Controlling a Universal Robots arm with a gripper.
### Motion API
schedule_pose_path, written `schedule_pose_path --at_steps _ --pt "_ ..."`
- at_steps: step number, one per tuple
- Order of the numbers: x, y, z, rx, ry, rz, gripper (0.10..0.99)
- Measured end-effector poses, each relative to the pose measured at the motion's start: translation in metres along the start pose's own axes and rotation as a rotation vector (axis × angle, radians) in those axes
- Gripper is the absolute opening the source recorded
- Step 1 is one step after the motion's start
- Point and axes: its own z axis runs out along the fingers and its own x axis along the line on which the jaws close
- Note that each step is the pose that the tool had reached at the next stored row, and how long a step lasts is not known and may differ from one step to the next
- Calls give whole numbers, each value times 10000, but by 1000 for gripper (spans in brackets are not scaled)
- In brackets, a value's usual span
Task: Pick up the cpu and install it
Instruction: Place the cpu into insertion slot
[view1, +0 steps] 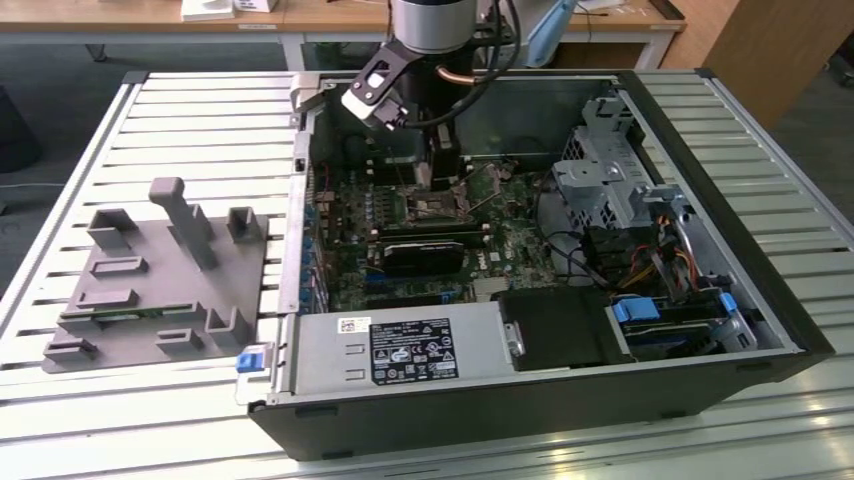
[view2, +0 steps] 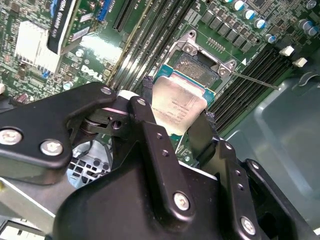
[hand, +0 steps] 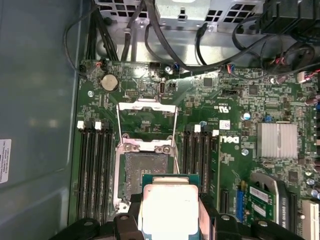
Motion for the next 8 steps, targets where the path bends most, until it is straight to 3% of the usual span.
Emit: schedule_pose_path --at_steps 8 --pt "34 37 53 35 2 1 533"
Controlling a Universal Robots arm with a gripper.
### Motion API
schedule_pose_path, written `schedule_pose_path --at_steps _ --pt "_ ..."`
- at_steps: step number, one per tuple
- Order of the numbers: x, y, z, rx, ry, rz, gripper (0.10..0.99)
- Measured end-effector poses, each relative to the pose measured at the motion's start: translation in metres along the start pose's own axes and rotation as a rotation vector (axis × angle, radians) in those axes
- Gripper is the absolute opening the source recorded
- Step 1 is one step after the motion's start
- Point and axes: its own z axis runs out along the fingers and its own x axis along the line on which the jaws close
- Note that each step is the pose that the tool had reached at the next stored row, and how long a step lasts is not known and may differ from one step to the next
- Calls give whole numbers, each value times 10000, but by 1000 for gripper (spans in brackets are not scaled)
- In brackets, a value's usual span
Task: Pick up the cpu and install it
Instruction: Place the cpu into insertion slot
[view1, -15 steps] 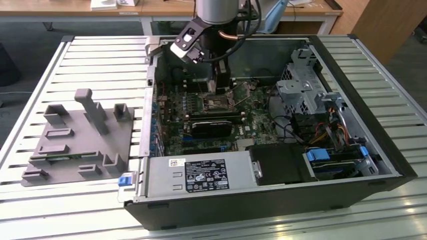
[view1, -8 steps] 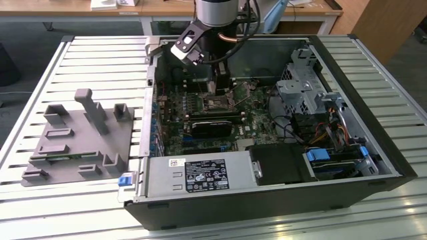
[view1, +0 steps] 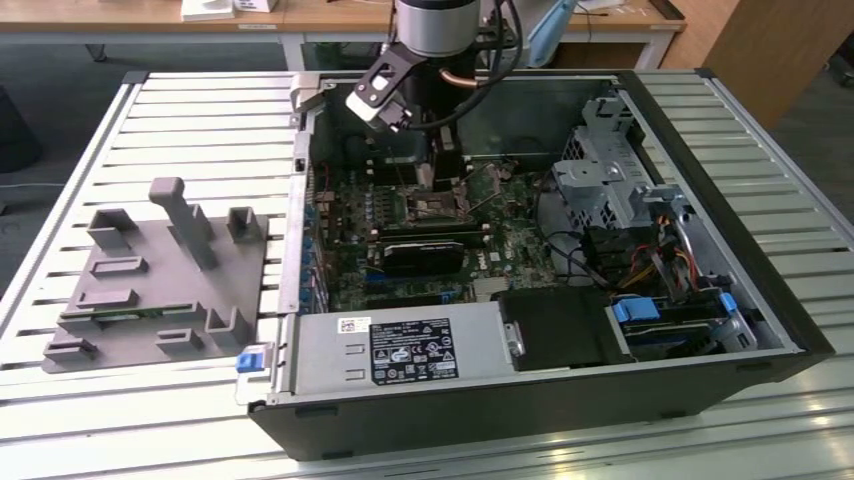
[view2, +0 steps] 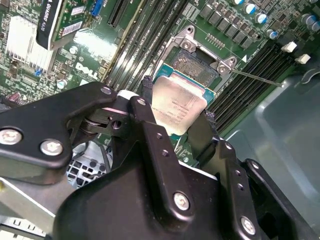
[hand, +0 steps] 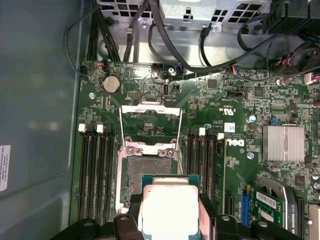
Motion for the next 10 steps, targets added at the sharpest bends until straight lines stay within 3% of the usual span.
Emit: schedule_pose_path --at_steps 10 --pt "8 5 22 3 0 -2 533"
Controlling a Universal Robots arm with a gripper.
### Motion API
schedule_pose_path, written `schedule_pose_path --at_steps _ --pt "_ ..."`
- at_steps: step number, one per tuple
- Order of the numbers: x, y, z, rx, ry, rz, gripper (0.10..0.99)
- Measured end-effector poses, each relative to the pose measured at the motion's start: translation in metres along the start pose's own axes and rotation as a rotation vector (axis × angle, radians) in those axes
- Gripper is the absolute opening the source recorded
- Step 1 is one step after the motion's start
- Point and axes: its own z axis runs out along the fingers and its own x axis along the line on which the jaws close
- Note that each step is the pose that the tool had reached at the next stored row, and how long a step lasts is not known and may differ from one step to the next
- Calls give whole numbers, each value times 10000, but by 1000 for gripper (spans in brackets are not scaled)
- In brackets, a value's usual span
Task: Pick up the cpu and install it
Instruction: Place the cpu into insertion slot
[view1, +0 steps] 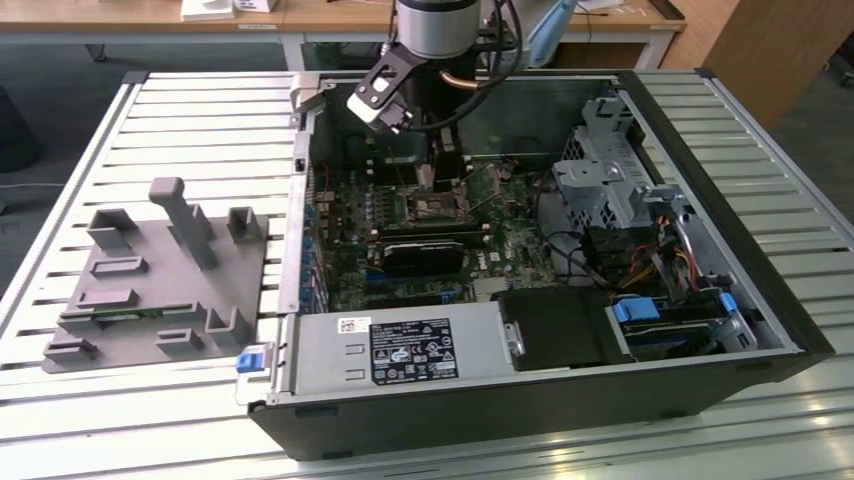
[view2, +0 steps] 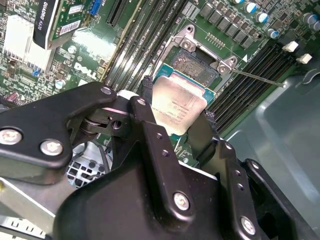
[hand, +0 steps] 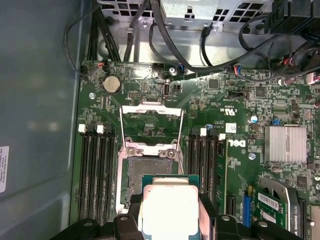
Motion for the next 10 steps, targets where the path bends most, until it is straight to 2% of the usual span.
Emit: schedule_pose_path --at_steps 10 --pt "9 0 24 1 -1 1 533"
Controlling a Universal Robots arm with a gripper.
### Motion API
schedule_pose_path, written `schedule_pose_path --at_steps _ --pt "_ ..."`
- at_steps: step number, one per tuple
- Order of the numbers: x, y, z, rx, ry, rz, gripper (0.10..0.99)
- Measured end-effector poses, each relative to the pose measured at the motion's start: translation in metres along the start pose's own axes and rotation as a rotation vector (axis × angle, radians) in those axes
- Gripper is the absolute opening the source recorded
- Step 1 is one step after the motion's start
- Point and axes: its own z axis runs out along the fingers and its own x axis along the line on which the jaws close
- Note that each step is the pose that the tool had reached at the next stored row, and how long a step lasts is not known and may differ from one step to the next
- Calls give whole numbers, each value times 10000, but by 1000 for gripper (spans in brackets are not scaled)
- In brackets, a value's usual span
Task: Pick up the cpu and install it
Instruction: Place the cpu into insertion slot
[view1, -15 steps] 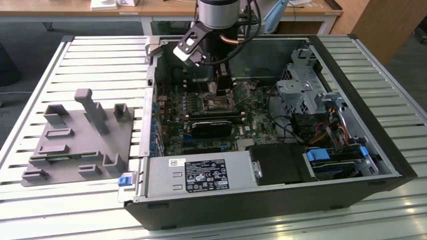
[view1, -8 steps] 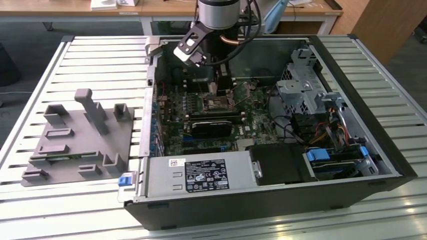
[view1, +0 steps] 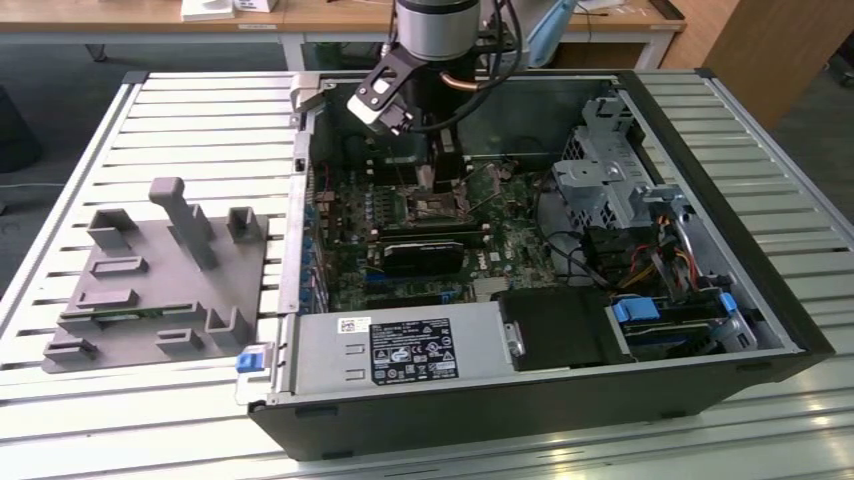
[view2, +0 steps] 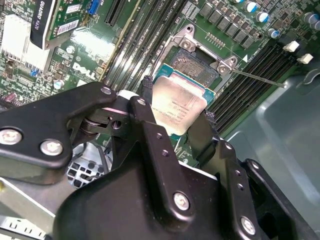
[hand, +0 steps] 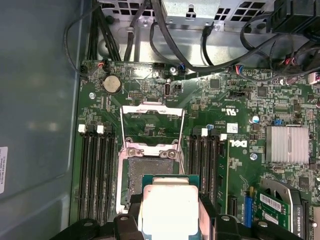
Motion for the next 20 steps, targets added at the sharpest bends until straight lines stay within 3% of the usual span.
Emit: schedule_pose_path --at_steps 20 --pt "58 -5 81 1 -14 4 533"
